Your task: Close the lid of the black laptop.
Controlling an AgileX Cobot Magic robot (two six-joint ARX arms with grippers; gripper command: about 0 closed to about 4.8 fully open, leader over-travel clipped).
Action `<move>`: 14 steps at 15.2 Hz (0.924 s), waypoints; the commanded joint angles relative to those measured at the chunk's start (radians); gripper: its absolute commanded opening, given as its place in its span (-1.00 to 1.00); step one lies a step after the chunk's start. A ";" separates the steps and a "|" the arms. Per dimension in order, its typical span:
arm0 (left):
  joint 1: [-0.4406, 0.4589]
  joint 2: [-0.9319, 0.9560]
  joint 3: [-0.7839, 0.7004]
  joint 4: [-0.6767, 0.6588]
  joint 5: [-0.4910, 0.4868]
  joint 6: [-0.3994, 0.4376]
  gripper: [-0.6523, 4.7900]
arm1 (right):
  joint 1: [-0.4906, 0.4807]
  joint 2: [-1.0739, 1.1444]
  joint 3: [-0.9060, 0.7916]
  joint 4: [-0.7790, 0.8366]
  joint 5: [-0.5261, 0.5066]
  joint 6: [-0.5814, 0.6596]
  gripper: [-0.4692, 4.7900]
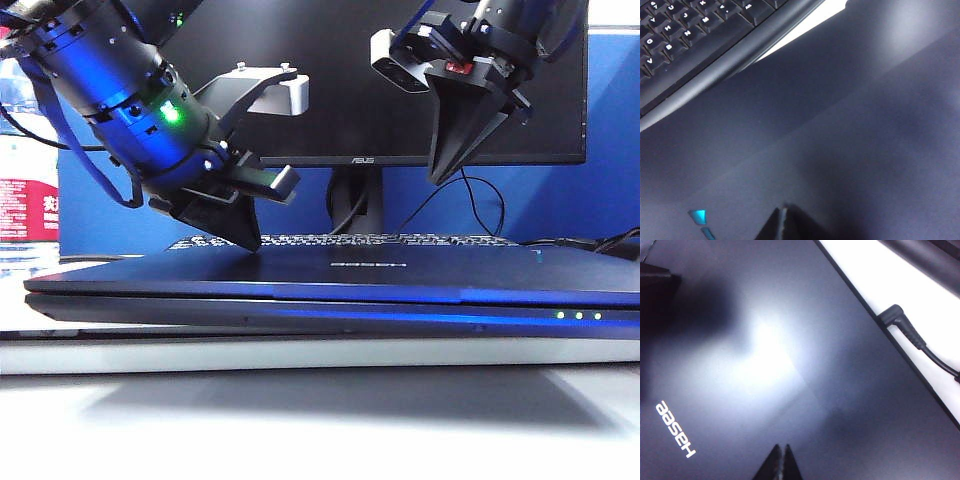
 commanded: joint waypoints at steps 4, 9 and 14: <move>0.000 0.000 0.002 -0.017 -0.001 0.000 -0.77 | 0.001 -0.003 0.002 0.011 -0.003 0.004 -0.84; 0.000 0.000 0.002 -0.017 -0.001 0.000 -0.77 | 0.001 -0.003 0.002 0.011 -0.003 0.003 -0.84; 0.000 0.000 0.002 0.014 -0.001 0.000 -0.77 | 0.001 -0.003 0.002 0.011 -0.003 0.003 -0.84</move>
